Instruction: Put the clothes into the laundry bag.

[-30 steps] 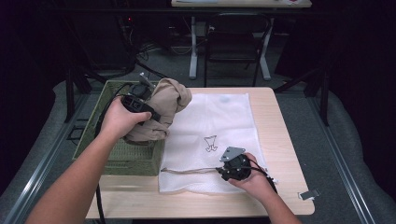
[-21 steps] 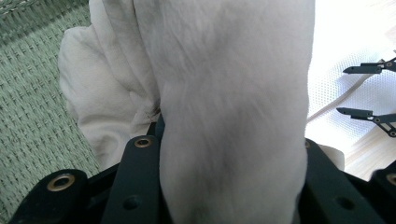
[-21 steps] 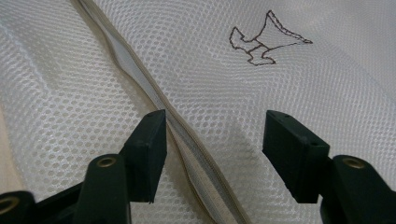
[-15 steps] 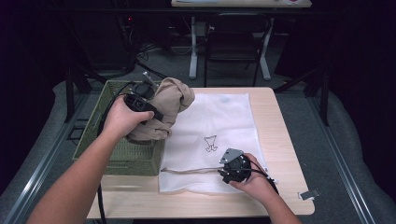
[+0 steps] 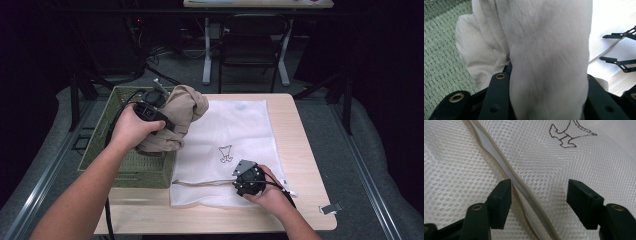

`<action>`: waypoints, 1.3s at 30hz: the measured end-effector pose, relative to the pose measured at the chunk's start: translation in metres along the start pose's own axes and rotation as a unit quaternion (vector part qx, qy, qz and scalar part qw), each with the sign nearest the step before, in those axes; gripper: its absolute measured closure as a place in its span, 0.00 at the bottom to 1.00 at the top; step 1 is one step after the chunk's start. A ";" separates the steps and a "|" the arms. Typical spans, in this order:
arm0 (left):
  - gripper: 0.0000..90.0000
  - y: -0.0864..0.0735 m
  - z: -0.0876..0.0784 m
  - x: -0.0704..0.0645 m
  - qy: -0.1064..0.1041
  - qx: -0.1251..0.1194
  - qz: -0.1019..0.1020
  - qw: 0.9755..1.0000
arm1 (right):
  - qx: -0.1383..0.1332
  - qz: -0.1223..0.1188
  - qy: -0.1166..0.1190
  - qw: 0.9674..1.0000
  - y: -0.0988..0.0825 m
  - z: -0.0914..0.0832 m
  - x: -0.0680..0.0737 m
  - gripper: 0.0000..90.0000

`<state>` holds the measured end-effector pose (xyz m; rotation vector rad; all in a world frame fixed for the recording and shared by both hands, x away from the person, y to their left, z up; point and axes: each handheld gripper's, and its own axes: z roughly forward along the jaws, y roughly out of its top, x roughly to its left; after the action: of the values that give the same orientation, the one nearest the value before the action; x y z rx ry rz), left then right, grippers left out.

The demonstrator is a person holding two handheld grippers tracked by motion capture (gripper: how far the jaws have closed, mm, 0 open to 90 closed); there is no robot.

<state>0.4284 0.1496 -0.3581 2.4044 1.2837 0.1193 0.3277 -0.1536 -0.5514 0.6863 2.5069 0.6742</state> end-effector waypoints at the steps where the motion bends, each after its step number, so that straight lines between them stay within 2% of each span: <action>1: 0.71 -0.001 0.000 0.000 0.001 -0.001 -0.001 1.000 | -0.002 -0.001 0.000 1.000 0.000 0.000 0.000 0.44; 3: 0.71 -0.002 0.000 0.000 0.001 0.000 0.001 1.000 | -0.005 0.009 0.006 1.000 0.001 0.000 0.000 0.49; 7: 0.71 -0.004 -0.001 0.000 0.001 -0.003 -0.001 1.000 | -0.009 0.012 0.012 1.000 0.003 -0.002 0.000 0.56; 19: 0.71 -0.007 -0.003 0.001 0.000 -0.001 -0.001 1.000 | -0.022 -0.005 0.025 0.999 0.009 -0.004 0.000 0.75; 22: 0.71 -0.008 -0.003 0.001 0.001 -0.001 0.000 1.000 | -0.021 0.004 0.032 0.999 0.010 -0.005 0.000 0.80; 23: 0.71 -0.008 -0.004 0.000 0.001 -0.001 -0.001 1.000 | -0.021 0.000 0.034 0.999 0.010 -0.005 -0.001 0.82; 27: 0.71 -0.008 -0.003 0.000 0.000 -0.001 0.000 1.000 | -0.023 0.007 0.044 0.999 0.011 -0.005 -0.002 0.87; 33: 0.71 -0.009 -0.002 -0.002 0.000 -0.002 0.002 1.000 | -0.026 0.011 0.046 0.999 0.013 -0.006 -0.005 0.95; 39: 0.71 -0.010 -0.004 -0.003 -0.003 -0.005 0.004 1.000 | -0.024 0.023 0.049 0.998 0.016 -0.004 -0.008 0.96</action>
<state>0.4183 0.1530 -0.3583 2.3996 1.2686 0.1203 0.3369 -0.1476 -0.5368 0.7120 2.5608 0.8011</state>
